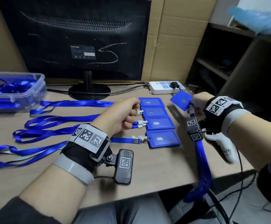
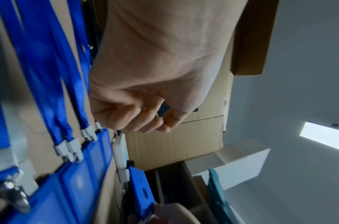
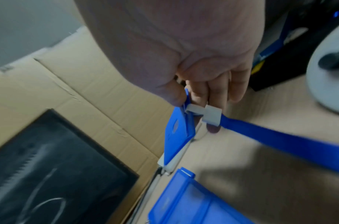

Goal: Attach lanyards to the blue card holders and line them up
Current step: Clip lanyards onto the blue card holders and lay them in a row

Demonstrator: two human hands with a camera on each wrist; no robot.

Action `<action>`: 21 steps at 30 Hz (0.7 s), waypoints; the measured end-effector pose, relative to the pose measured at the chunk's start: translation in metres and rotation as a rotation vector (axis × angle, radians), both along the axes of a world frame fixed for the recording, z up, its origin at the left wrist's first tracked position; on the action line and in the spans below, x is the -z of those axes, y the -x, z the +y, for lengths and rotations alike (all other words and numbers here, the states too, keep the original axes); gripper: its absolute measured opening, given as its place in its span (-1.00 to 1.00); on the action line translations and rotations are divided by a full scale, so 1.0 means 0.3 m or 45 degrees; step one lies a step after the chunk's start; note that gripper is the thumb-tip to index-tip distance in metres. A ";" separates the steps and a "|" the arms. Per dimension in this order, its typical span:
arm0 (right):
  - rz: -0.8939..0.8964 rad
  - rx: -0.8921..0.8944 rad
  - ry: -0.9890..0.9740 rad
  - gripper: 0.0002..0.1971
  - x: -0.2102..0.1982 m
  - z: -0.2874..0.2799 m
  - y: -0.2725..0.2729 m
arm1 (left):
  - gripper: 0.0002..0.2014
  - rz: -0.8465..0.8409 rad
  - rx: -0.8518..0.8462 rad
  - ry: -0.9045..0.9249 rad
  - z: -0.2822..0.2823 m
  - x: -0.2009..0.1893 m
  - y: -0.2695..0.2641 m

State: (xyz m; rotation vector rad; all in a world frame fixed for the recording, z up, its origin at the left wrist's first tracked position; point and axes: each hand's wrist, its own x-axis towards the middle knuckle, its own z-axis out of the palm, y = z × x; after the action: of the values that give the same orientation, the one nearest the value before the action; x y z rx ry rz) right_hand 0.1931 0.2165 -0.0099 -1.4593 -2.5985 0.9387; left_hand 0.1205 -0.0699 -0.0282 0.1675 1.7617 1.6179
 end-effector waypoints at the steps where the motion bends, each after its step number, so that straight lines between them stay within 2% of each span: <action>1: 0.087 0.007 0.053 -0.90 -0.027 -0.019 -0.021 | -0.82 0.022 0.014 -0.008 0.003 -0.013 -0.011; 3: 0.248 0.006 0.154 -0.76 -0.082 -0.086 -0.086 | -0.89 0.107 0.031 -0.046 -0.005 -0.052 -0.054; 5: 0.359 -0.015 0.323 -0.79 -0.150 -0.190 -0.138 | -0.80 0.260 0.038 -0.063 -0.017 -0.087 -0.096; 8: 0.320 -0.137 0.578 -0.91 -0.225 -0.335 -0.212 | -0.64 0.495 0.076 -0.083 -0.052 -0.135 -0.152; 11: 0.232 -0.318 0.695 -0.93 -0.253 -0.477 -0.235 | -0.47 0.674 0.178 0.000 -0.111 -0.156 -0.179; 13: 0.197 -0.459 0.723 -0.90 -0.244 -0.565 -0.220 | -0.50 0.821 0.265 0.149 -0.166 -0.157 -0.193; 14: 0.187 -0.528 0.736 -0.85 -0.233 -0.605 -0.203 | -0.60 0.881 0.293 0.215 -0.196 -0.153 -0.191; 15: 0.179 -0.595 0.745 -0.82 -0.223 -0.642 -0.186 | -0.72 0.903 0.309 0.286 -0.231 -0.152 -0.190; 16: 0.176 -0.666 0.756 -0.80 -0.212 -0.675 -0.169 | -0.75 0.911 0.307 0.345 -0.267 -0.150 -0.186; 18: 0.174 -0.786 0.784 -0.78 -0.193 -0.726 -0.140 | -0.64 0.885 0.270 0.471 -0.344 -0.141 -0.155; 21: 0.139 -0.926 0.810 -0.78 -0.186 -0.781 -0.104 | -0.69 0.853 0.165 0.538 -0.470 -0.140 -0.121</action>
State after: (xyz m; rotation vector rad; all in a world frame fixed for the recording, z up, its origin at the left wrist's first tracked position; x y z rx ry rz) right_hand 0.2243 -0.0177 0.0459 -0.3939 -2.9086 1.9745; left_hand 0.1568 -0.2108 0.0139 0.6652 2.4906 1.1228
